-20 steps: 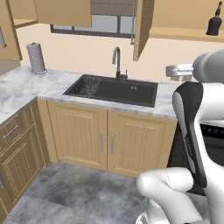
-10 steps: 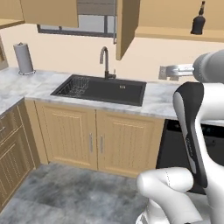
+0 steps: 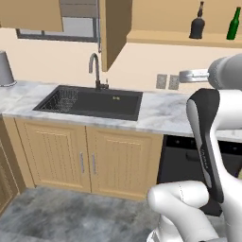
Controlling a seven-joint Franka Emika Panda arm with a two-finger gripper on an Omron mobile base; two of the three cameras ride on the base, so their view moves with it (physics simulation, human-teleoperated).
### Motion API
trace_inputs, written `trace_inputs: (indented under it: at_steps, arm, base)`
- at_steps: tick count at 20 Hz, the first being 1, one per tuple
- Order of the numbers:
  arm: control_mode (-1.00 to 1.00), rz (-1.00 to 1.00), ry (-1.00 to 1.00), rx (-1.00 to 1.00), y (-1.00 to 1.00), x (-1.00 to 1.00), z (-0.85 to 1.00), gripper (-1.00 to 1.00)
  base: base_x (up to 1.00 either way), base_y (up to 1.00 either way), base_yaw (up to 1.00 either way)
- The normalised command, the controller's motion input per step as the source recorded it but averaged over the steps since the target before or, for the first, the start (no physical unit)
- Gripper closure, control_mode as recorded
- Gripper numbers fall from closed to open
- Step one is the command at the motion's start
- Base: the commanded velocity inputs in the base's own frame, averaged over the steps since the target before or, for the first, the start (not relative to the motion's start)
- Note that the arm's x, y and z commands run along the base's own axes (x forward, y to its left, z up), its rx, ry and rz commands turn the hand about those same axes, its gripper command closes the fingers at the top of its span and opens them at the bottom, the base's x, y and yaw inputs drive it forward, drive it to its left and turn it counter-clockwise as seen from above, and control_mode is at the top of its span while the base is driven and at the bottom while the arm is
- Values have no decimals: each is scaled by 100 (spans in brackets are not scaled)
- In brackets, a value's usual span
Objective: Sort all alcoholic drinks to one cabinet, and non-alcoholic drinks to the other.
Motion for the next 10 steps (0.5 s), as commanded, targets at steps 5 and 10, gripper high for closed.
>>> trace_inputs:
  at_steps: [5, 10]
  arm:
    - [100, 0, 0, 0, 0, 0, 0, -100]
    - [100, 0, 0, 0, 0, 0, 0, -100]
  base:
    - [25, -31, -18]
    - [10, -18, -20]
